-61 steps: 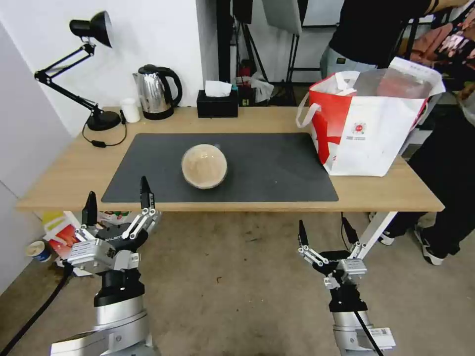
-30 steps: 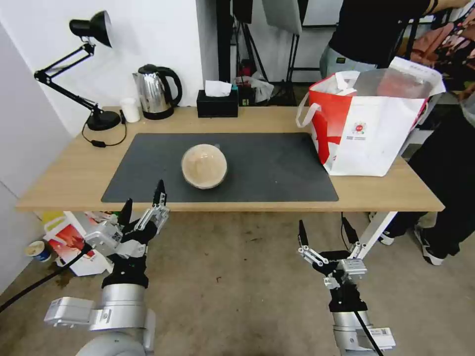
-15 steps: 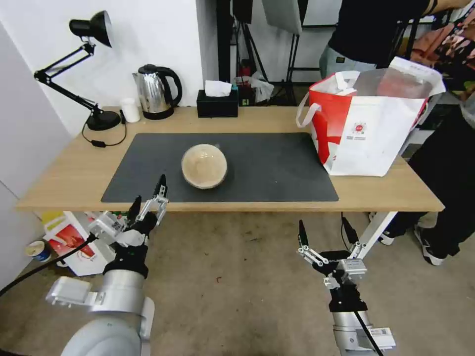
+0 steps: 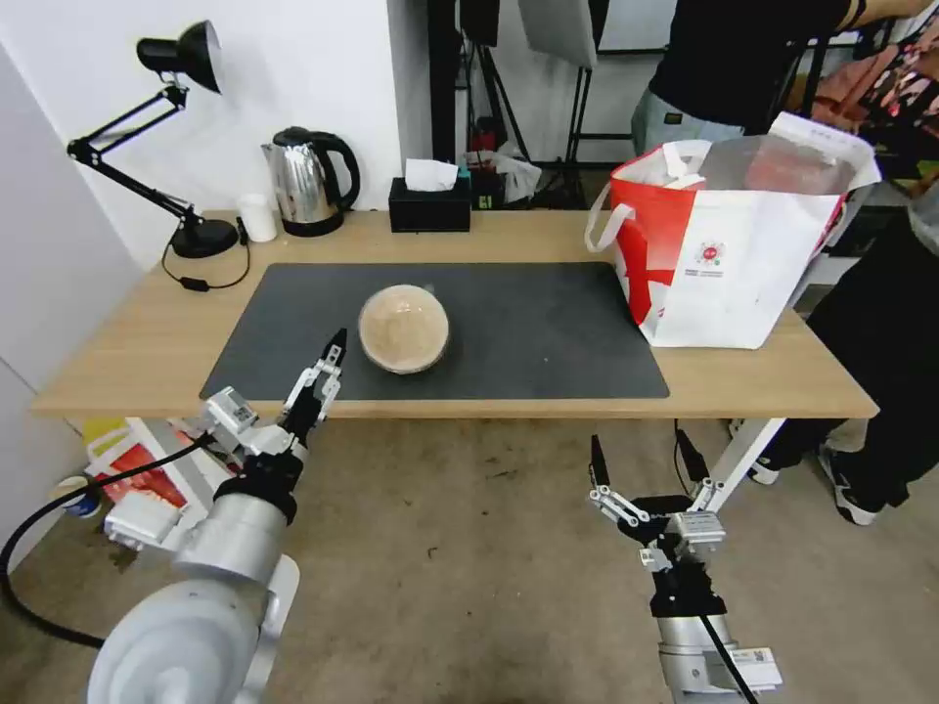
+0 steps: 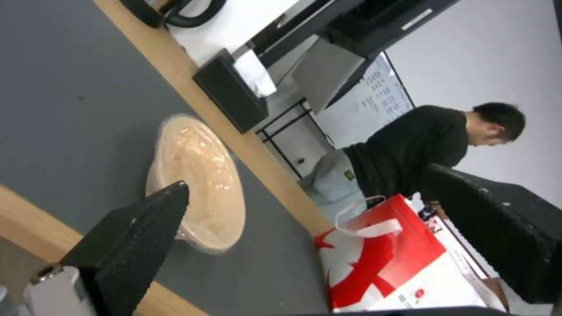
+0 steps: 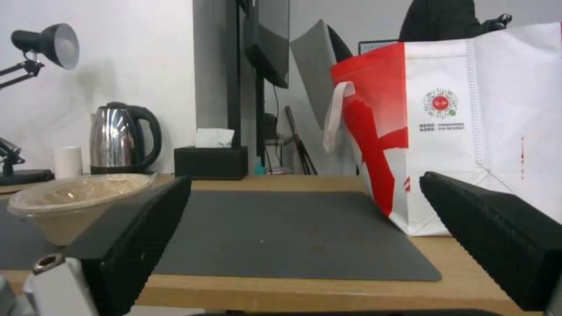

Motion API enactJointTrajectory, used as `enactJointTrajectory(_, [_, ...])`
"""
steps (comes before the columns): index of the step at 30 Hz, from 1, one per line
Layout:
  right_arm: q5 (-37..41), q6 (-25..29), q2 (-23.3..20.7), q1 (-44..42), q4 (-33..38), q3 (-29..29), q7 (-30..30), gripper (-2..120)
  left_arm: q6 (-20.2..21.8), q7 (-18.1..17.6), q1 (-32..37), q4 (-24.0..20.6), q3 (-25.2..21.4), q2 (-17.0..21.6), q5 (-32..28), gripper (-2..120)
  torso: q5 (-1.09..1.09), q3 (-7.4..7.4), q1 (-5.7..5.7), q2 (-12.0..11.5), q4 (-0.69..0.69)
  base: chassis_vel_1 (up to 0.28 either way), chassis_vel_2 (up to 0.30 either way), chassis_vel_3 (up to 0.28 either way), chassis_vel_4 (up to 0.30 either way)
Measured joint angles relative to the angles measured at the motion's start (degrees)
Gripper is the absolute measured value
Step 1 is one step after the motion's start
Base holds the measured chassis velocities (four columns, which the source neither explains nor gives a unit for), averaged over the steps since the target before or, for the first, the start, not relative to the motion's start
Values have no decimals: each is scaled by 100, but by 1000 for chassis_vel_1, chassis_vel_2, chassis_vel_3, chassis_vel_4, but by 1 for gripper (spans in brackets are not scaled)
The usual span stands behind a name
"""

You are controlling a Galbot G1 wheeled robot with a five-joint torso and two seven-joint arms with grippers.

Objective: Pick up the trash from the table and place it into the takeout bag.

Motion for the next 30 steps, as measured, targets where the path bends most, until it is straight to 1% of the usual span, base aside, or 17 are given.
enactJointTrajectory(1, [0, 0, 0, 0, 0, 0, 0, 100, 53, -116, -94, 20, -69, 60, -183, 100, 0, 0, 0, 0, -1, 0, 0, 0, 0])
enactJointTrajectory(2, [0, 0, 0, 0, 0, 0, 0, 100, 53, -116, -94, 20, -69, 60, -183, 100, 0, 0, 0, 0, -1, 0, 0, 0, 0])
enactJointTrajectory(5, [0, 0, 0, 0, 0, 0, 0, 100, 219, -501, -402, 85, -301, 253, -793, 100, -1, 0, 0, 0, -1, 0, 0, 0, 0])
enactJointTrajectory(6, [0, 0, 0, 0, 0, 0, 0, 100, 219, -501, -402, 85, -301, 253, -793, 100, -1, 0, 0, 0, -1, 0, 0, 0, 0])
enactJointTrajectory(9, [0, 0, 0, 0, 0, 0, 0, 100, 354, -807, -650, 137, -485, 406, -1278, 100, -1, 0, 0, 0, -1, 0, 0, 0, 0])
enactJointTrajectory(10, [0, 0, 0, 0, 0, 0, 0, 100, 419, -960, -773, 162, -577, 485, -1521, 100, -1, 0, 0, 0, -1, 0, 0, 0, 0])
enactJointTrajectory(11, [0, 0, 0, 0, 0, 0, 0, 100, 419, -960, -773, 162, -577, 485, -1521, 100, -1, 0, 0, 0, -1, 0, 0, 0, 0])
enactJointTrajectory(13, [0, 0, 0, 0, 0, 0, 0, 100, 507, -1153, -930, 194, -694, 588, -1833, 100, 0, 0, 0, 1, -1, 0, 0, 0, 0])
enactJointTrajectory(14, [0, 0, 0, 0, 0, 0, 0, 100, 507, -1153, -930, 194, -694, 588, -1833, 100, 0, 0, 0, 1, -1, 0, 0, 0, 0])
enactJointTrajectory(15, [0, 0, 0, 0, 0, 0, 0, 100, 591, -1344, -1084, 225, -808, 685, -2142, 100, -1, 0, 0, 1, -1, 0, 0, 0, 0])
enactJointTrajectory(17, [0, 0, 0, 0, 0, 0, 0, 100, 640, -1459, -1175, 243, -881, 744, -2322, 100, 0, 0, 1, 1, -2, 0, 0, 0, 0])
enactJointTrajectory(22, [0, 0, 0, 0, 0, 0, 0, 100, 655, -1484, -1191, 247, -893, 754, -2358, 100, 0, 0, 0, 1, -1, 0, 0, 0, 0])
enactJointTrajectory(25, [0, 0, 0, 0, 0, 0, 0, 100, 700, -1571, -1280, 286, -903, 803, -2492, 100, -1, 0, 0, 1, 1, 0, 0, 0, 0])
enactJointTrajectory(27, [0, 0, 0, 0, 0, 0, 0, 100, 859, -1819, -1570, 445, -903, 966, -2851, 100, 0, 0, -1, 1, 0, 0, 0, 0, 0])
enactJointTrajectory(28, [0, 0, 0, 0, 0, 0, 0, 100, 859, -1819, -1570, 445, -903, 966, -2851, 100, 0, 0, -1, 1, 0, 0, 0, 0, 0])
enactJointTrajectory(29, [0, 0, 0, 0, 0, 0, 0, 100, 1009, -2045, -1837, 591, -902, 1118, -3181, 100, -1, 0, 0, 1, -2, 0, 0, 0, 0])
enactJointTrajectory(30, [0, 0, 0, 0, 0, 0, 0, 100, 1093, -2176, -1997, 680, -901, 1209, -3369, 100, -1, 0, 0, 0, -3, 0, 0, 0, 0])
